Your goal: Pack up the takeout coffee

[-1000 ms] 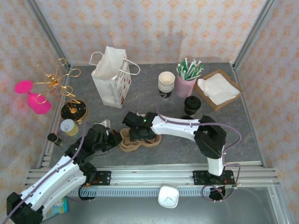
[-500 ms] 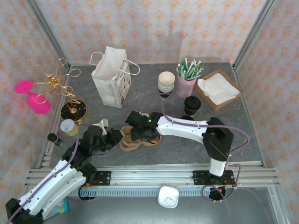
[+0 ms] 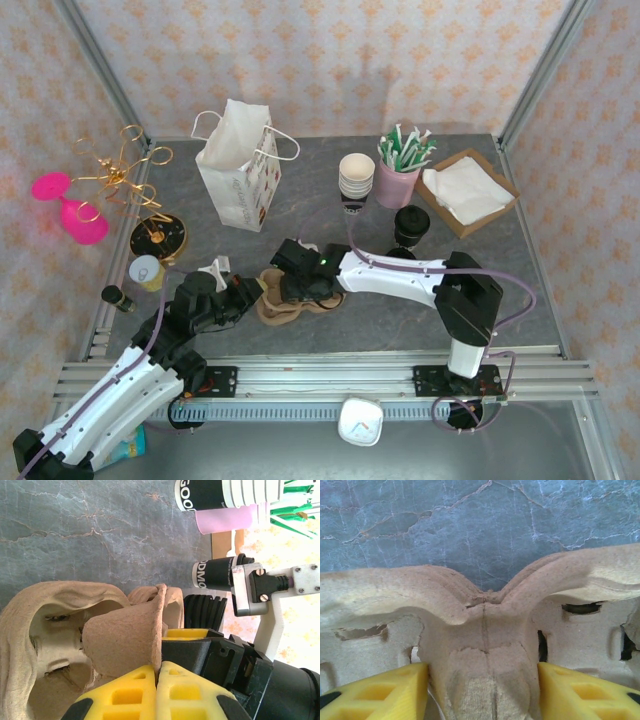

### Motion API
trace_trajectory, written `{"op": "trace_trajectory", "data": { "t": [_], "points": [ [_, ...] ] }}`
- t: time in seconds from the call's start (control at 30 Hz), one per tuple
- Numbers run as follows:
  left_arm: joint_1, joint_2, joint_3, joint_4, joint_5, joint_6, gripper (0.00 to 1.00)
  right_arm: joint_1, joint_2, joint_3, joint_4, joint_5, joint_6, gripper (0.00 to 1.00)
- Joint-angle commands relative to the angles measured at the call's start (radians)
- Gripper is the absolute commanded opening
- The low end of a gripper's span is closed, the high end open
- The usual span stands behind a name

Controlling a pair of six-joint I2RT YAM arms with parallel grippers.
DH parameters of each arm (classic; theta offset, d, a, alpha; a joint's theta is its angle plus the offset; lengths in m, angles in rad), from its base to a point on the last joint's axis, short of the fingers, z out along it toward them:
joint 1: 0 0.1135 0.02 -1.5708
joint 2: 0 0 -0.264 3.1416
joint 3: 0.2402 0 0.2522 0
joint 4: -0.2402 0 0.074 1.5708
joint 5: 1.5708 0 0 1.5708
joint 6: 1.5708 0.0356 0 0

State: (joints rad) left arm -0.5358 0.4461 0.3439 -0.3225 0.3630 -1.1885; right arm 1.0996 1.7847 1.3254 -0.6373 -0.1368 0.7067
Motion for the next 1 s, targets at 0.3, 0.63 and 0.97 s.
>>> {"op": "trace_trajectory", "data": {
  "t": [0.3,0.63,0.97],
  "points": [
    [0.012,-0.016,0.006,0.010,0.002,-0.002,0.00,-0.010,-0.056,-0.023,0.011,0.029,-0.013,0.50],
    [0.018,-0.001,0.034,-0.036,-0.017,0.035,0.10,-0.010,-0.085,-0.003,-0.015,0.043,-0.016,0.47],
    [0.026,0.006,0.142,-0.137,-0.088,0.098,0.40,-0.011,-0.121,0.018,-0.052,0.074,-0.011,0.45]
  ]
}}
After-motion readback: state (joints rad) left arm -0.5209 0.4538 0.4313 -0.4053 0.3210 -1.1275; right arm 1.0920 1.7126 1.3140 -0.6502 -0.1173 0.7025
